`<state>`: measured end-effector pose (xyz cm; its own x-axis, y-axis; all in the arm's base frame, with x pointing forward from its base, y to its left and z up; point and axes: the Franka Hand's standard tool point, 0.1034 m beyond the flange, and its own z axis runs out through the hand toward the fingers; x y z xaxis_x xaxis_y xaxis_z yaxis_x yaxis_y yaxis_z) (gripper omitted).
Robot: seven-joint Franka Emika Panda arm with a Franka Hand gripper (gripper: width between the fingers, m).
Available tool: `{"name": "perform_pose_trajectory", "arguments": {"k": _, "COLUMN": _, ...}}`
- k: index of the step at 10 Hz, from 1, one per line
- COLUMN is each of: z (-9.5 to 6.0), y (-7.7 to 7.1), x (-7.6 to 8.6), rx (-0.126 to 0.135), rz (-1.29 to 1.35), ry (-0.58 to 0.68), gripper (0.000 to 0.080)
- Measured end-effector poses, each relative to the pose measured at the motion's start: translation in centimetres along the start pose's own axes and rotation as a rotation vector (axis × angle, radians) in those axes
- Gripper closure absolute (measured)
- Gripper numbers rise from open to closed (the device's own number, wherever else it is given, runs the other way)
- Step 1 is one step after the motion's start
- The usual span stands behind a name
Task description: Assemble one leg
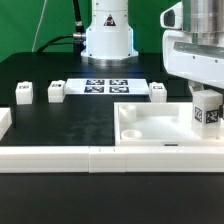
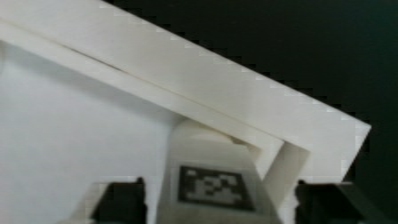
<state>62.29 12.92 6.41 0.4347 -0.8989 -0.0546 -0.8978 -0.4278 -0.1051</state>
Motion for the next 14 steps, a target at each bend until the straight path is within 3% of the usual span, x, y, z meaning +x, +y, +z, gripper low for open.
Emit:
{"name": "perform_pose_trajectory", "arguments": {"k": 1, "z": 0.0, "y": 0.0, "x": 0.0, "rx": -0.001, "rz": -0.036, "ry": 0.0, "gripper": 0.0202}}
{"name": "perform_pose_trajectory", "arguments": {"k": 3, "z": -0.3, "y": -0.1, "x": -0.1, "rx": -0.022, "rz": -0.28, "ry": -0.013, "gripper": 0.0161}}
{"name": "perform_pose_trajectory", "arguments": {"k": 4, "z": -0.7, "y": -0.4, "x": -0.1, "rx": -0.065, "rz": -0.536, "ry": -0.018, "gripper": 0.0153}}
{"name": "perform_pose_trajectory", "arguments": {"k": 5, "z": -1.0, "y": -0.7, "x": 0.0, "rx": -0.091, "rz": -0.674, "ry": -0.022, "gripper": 0.0153}}
{"name": "perform_pose_trajectory", "arguments": {"k": 7, "z": -1.1, "y": -0.7, "x": 0.2, "rx": -0.121, "rz": -1.005, "ry": -0.013, "gripper": 0.015}}
{"name": "perform_pose_trajectory", "arguments": {"k": 10, "z": -1.1, "y": -0.8, "x": 0.7, "rx": -0.113, "rz": -1.309, "ry": -0.016, "gripper": 0.015}}
{"name": "perform_pose_trajectory", "arguments": {"k": 13, "z": -1.1, "y": -0.7, "x": 0.8, "rx": -0.113, "rz": -1.397, "ry": -0.022, "gripper": 0.015}}
{"name": "perform_pose_trajectory", "arguments": {"k": 14, "z": -1.1, "y": -0.7, "x": 0.8, "rx": -0.113, "rz": -1.397, "ry": -0.022, "gripper": 0.0263}}
